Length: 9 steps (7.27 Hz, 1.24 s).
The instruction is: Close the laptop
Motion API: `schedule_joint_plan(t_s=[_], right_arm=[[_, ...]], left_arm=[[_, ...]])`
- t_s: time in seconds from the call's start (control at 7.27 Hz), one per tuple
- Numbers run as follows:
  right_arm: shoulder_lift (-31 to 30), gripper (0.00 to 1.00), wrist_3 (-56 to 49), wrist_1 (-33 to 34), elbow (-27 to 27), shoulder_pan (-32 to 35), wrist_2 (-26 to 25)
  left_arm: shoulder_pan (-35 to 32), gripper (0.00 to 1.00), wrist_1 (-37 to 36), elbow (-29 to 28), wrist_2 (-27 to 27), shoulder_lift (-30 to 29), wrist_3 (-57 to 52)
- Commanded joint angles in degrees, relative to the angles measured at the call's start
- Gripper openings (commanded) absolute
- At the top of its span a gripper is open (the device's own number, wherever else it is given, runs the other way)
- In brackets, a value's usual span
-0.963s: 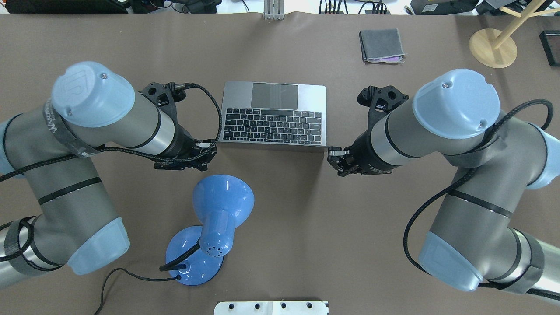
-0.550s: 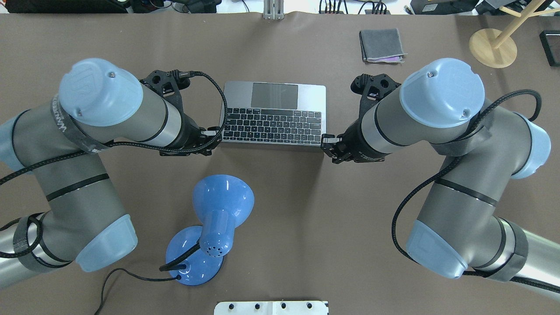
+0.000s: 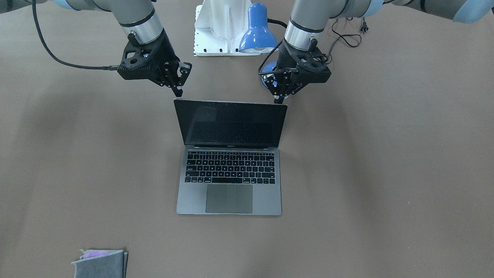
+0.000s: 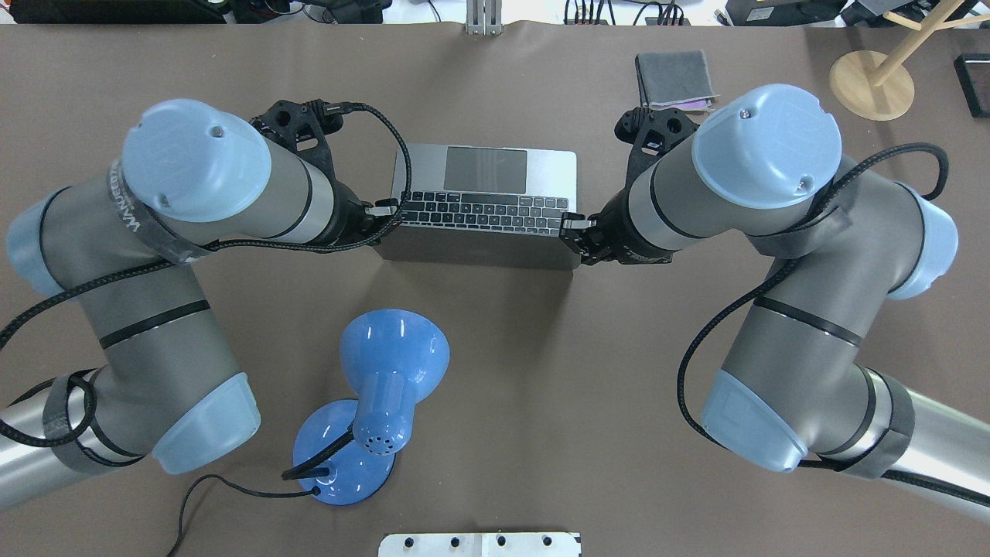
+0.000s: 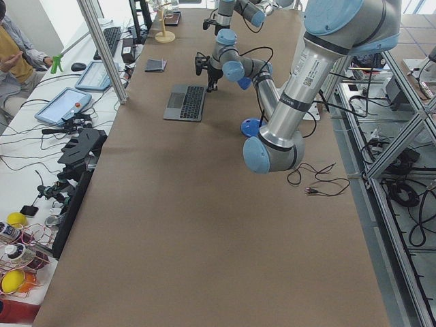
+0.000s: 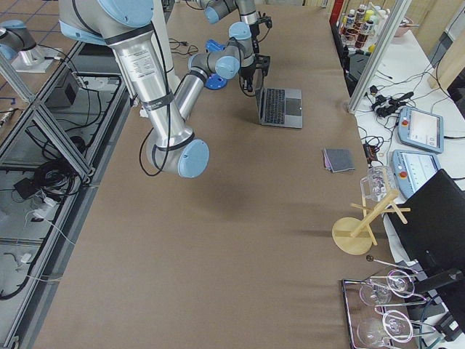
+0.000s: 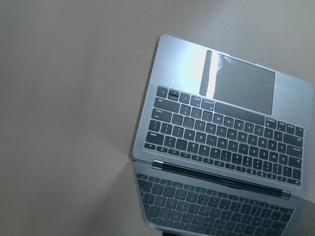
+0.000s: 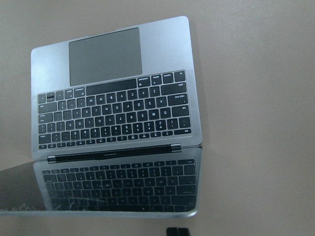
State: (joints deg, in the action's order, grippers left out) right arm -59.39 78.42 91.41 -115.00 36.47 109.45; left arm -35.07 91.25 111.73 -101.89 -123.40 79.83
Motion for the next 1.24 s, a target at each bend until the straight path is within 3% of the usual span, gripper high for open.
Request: schedule_joint_plan(t_s=[0.0,0.28,0.55,0.83,1.1], right_arm=[[4.44,0.00,0.33,-0.87,5.72,4.02,0.32],[7.00,0.00,0.51,-7.26,14.49,6.85,0.93],[13.56,0.00,0.42,-8.18,24.77,9.49,3.48],[19.02,0.00,-0.54,-9.05,35.49,10.90,5.68],[20.80,0.00,-1.07,-16.93,46.40,12.13,9.97]], left_arm=[[-0.44,0.00,1.90,-3.60,2.83,-2.28,-1.68],[-2.72,0.00,7.69,-9.39,2.93,-2.98,-1.78],[-5.44,0.00,8.86,-15.80,2.84,-6.48,-3.70],[-6.06,0.00,18.37,-29.56,2.93,-11.40,-3.98],[-6.59,0.00,20.55,-39.62,2.84,-15.89,-6.94]])
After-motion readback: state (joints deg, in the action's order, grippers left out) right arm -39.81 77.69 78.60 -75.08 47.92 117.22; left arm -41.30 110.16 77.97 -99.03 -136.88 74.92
